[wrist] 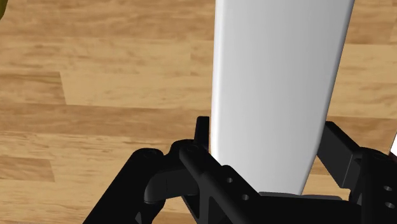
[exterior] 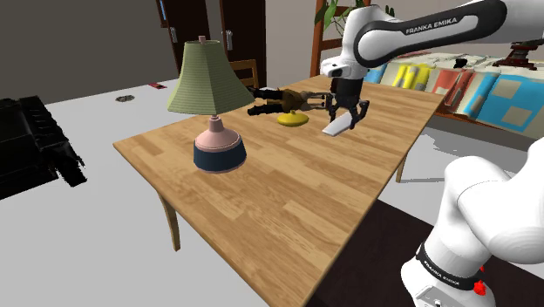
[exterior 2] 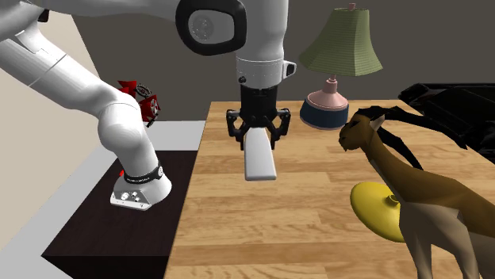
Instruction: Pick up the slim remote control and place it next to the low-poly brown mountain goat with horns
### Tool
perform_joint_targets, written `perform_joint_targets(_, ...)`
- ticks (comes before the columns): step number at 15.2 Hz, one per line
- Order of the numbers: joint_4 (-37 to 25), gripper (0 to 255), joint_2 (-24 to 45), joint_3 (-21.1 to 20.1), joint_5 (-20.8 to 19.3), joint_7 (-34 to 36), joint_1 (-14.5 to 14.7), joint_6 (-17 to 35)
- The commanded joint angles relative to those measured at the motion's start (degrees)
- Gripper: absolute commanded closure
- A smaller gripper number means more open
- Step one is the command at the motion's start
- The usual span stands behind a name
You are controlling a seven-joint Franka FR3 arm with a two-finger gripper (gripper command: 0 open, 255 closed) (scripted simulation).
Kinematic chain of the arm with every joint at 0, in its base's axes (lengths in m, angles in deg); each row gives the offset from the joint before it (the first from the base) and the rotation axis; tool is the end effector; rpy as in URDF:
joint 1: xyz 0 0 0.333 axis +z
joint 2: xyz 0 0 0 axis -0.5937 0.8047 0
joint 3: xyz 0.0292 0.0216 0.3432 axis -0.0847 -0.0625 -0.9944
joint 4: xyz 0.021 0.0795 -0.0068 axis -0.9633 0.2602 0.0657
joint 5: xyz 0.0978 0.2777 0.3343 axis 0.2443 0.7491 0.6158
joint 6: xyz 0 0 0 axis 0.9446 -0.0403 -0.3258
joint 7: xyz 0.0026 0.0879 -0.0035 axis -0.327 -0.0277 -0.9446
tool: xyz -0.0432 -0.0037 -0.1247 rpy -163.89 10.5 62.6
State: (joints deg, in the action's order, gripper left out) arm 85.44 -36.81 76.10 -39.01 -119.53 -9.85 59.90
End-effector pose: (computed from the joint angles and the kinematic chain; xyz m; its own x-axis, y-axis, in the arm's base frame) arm 0.4451 -0.1380 0.4826 -0.0269 0.9996 -0.0076 0.9996 0.0269 0.0075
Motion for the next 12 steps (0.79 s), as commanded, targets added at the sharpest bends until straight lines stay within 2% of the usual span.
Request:
perform_joint_targets(1,1.4,255,0.1,0.4,-0.3,0.1,-0.1,1.5)
perform_joint_targets(12,7.8,255,2.8,3.4,-1.3,0.0,0.0,10.6)
